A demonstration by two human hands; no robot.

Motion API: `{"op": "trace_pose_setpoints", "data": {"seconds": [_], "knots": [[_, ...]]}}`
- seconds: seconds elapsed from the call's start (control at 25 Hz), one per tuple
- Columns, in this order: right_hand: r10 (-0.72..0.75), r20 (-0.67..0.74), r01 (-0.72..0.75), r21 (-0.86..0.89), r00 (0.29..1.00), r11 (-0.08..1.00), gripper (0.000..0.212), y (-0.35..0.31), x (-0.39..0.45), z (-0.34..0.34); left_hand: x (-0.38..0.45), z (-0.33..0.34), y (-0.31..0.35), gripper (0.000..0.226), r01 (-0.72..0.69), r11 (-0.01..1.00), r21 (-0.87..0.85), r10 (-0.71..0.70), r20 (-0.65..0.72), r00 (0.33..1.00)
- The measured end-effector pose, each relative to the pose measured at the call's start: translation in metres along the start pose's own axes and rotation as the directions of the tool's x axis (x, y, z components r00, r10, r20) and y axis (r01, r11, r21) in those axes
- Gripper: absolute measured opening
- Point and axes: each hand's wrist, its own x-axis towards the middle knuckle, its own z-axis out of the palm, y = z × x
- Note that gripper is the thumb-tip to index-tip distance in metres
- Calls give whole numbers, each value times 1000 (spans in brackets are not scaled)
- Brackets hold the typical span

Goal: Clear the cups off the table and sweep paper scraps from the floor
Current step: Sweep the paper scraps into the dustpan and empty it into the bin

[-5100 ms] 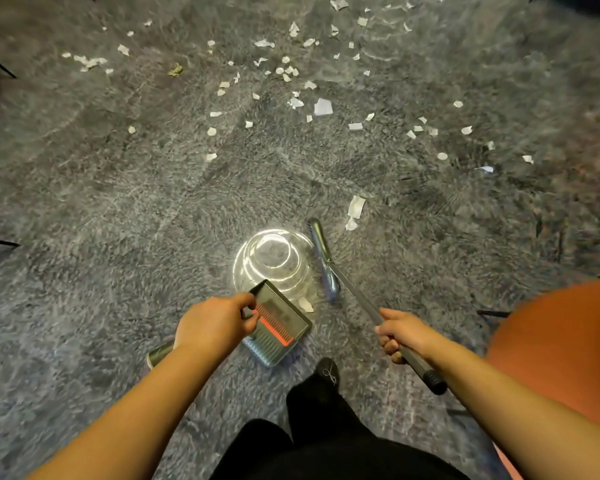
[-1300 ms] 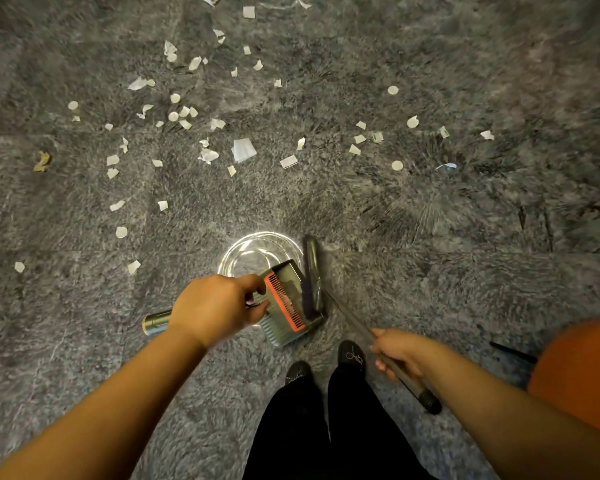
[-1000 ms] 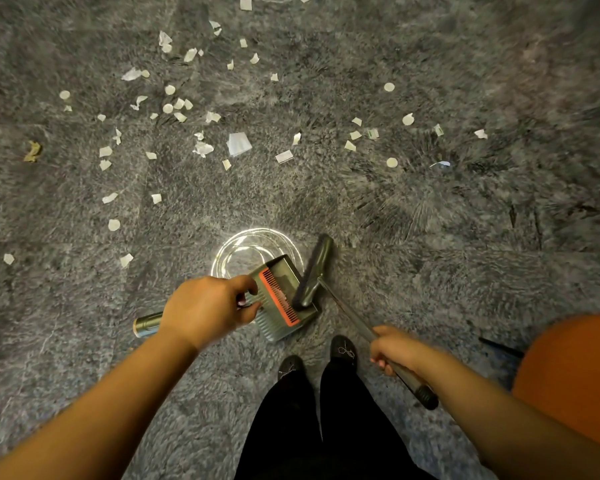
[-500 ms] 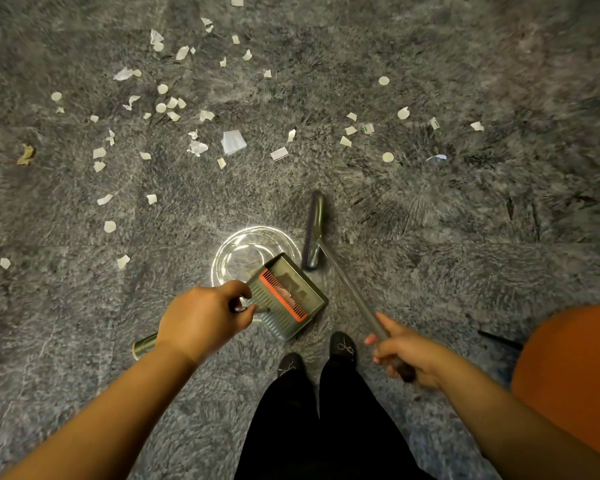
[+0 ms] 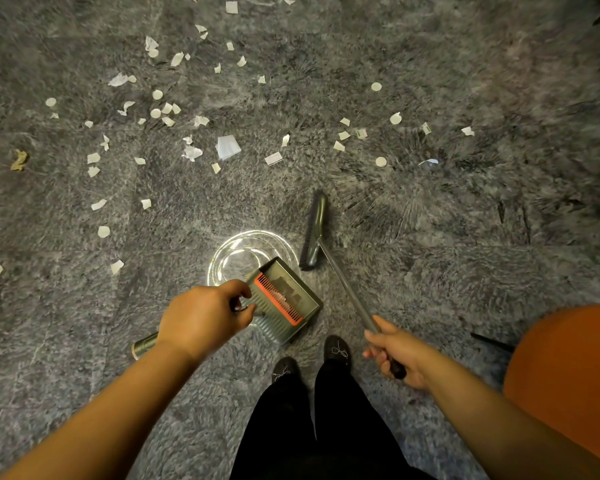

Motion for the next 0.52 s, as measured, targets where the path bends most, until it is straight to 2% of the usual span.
{"op": "trace_pose_setpoints", "data": {"seconds": [0.08,0.24,0.36,0.52], "knots": [[-29,-24,29,-8,999,1000,61,-3,-1,4,0,1,2,31,-7,999,31,7,3,1000],[-109,-23,104,-162,994,981,57,-8,-9,4,-13,5,-2,38,20,993,118,-19,-4,1000],[-149,4,145,-268,989,952,60,-16,-21,2,-30,2,-11,36,150,989,-3,-150,-54,987],[-189,103,214,-366,977,906,63,-44,-36,19,-64,-15,-31,40,303,950,-71,-308,-97,946]]}}
